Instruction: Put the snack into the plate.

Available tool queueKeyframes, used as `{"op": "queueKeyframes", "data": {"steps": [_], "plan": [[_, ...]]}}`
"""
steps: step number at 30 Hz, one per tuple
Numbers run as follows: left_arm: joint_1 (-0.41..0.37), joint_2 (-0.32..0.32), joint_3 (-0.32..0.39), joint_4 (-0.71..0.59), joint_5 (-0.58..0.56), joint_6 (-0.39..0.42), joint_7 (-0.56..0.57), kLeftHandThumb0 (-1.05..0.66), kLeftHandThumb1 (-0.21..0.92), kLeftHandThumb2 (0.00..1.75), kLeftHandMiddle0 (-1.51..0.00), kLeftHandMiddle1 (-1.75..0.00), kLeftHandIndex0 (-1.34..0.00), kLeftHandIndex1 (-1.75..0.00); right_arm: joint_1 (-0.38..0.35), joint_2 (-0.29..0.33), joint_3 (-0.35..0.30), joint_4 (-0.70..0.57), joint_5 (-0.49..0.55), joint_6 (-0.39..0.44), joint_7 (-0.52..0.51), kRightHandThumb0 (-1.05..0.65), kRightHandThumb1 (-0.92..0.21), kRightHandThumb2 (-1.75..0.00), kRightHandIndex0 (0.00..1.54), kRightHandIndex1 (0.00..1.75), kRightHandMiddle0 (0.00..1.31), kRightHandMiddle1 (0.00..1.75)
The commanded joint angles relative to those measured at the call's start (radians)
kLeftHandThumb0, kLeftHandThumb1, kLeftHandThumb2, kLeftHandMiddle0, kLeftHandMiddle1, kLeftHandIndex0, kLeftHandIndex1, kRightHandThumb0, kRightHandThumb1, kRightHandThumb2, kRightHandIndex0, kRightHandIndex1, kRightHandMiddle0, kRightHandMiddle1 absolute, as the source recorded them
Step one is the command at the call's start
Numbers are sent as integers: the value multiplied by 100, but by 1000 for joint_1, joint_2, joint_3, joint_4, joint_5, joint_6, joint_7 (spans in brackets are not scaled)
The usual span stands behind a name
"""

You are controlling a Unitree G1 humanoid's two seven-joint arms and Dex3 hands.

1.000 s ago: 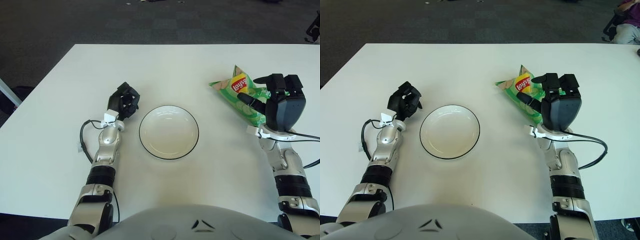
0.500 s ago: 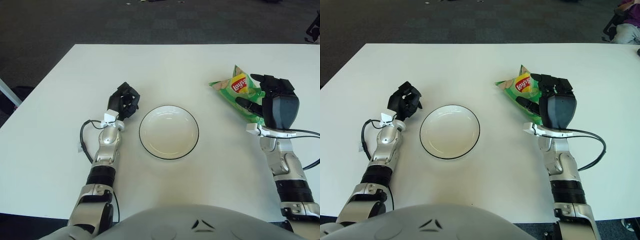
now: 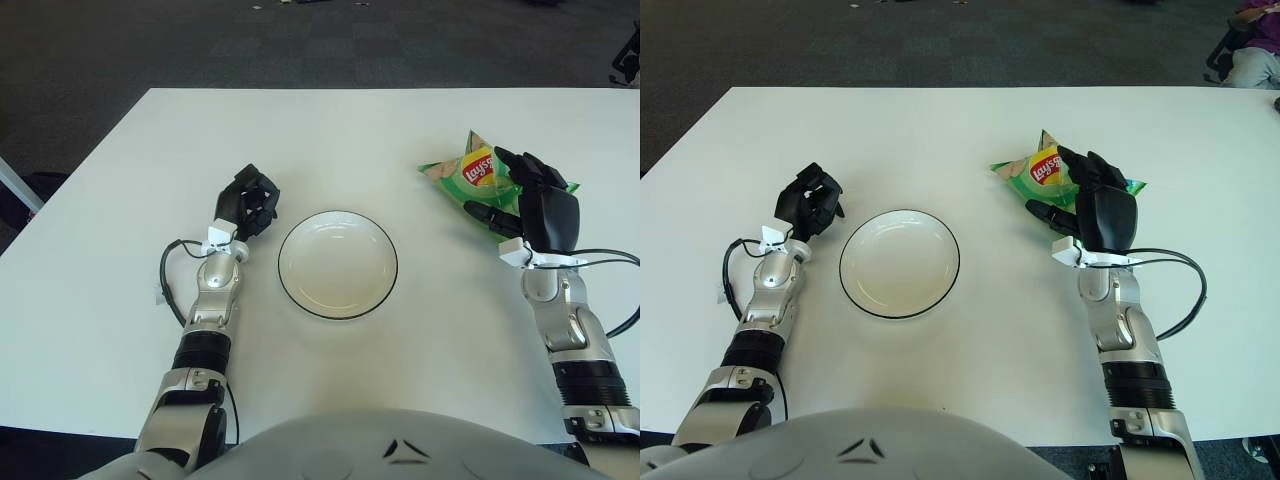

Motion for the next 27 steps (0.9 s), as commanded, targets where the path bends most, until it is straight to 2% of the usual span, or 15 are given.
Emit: {"op": "queueKeyframes", "data": {"steps": [1,10,18,27], "plan": [[19,4,0,31,-1,-11,-4,-26,92,30,-94,-175,-74,-175,-19,-4,12,9,22,0,28,-79,-92,-43,18,0,33,6],[20,4,0,28,0,-7,-3,-26,92,30,-94,-175,-74,-175,-70,-12,54,102,3,39,60,-85,-92,-52,12,0,33,5],[20,4,-1,31,0,-9,-3,-25,92,30,-94,-175,-74,-175,-93,-50,72,177,-24,6,6,-91,-92,-63,7,0,33,4],[20,5,-1,31,0,-7,-5,-26,92,30,-94,-175,-74,-175,-101,-61,86,193,-48,16,-43,-96,-92,-71,3,0,31,2]]}}
